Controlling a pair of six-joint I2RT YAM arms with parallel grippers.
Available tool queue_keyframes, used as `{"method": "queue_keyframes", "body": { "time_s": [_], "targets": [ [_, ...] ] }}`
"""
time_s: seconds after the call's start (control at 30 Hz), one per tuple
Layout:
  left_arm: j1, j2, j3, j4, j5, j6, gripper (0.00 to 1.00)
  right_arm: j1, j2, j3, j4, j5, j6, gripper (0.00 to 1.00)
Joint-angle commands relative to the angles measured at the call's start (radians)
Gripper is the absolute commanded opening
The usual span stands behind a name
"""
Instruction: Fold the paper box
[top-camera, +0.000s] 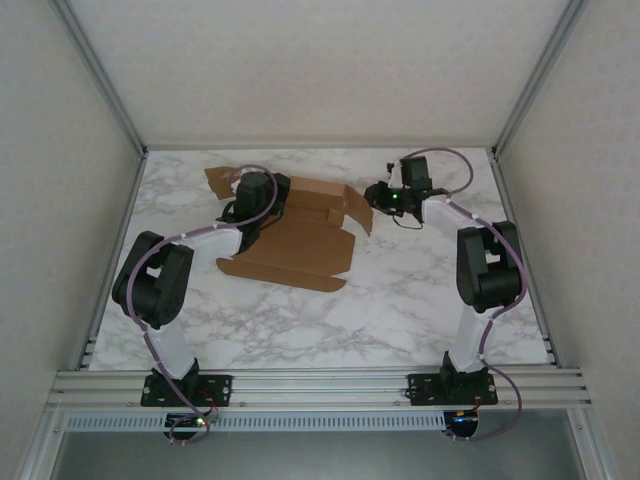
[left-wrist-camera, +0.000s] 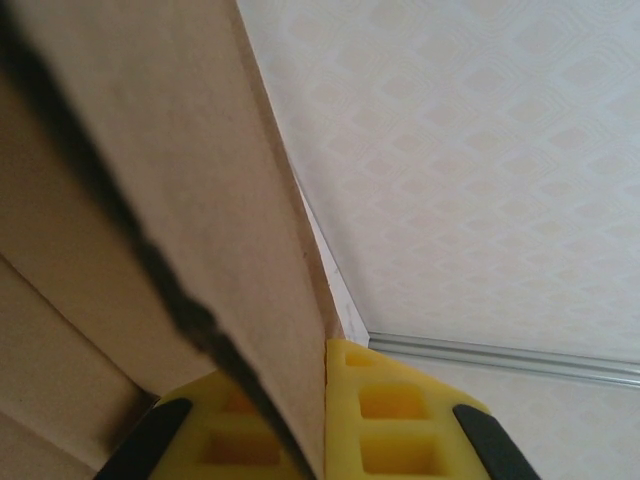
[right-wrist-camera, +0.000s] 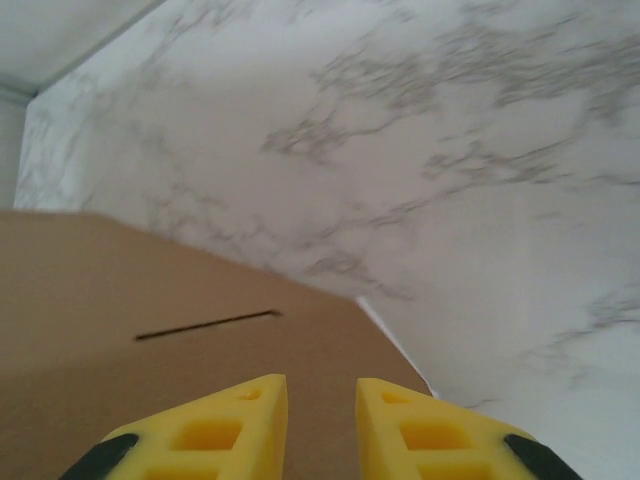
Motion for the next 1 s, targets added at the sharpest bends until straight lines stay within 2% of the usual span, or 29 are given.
{"method": "queue_keyframes", "body": {
  "time_s": [0.0,0.23,0.5,0.67,0.97],
  "targets": [
    [0.0,0.008,-0.024,-0.139,0.028,-0.001,0.02,0.024,-0.019,-0.045,0.008,-0.065,-0.078,0.26],
    [0.001,0.007,-0.017,-0.143,0.033,-0.001,0.02,0.061,-0.061,-0.098,0.062,-0.061,-0.116,0.28],
    [0.001,0.006,-0.016,-0.146,0.038,0.0,0.02,0.107,-0.072,-0.098,0.074,-0.045,-0.212,0.22],
    [0.0,0.011,-0.024,-0.13,0.055,0.001,0.0,0.128,-0.086,-0.136,0.156,-0.044,-0.327,0.21],
    [0.002,0.007,-0.041,-0.125,0.06,0.004,0.0,0.163,-0.092,-0.144,0.11,0.003,-0.571,0.21]
  ]
}}
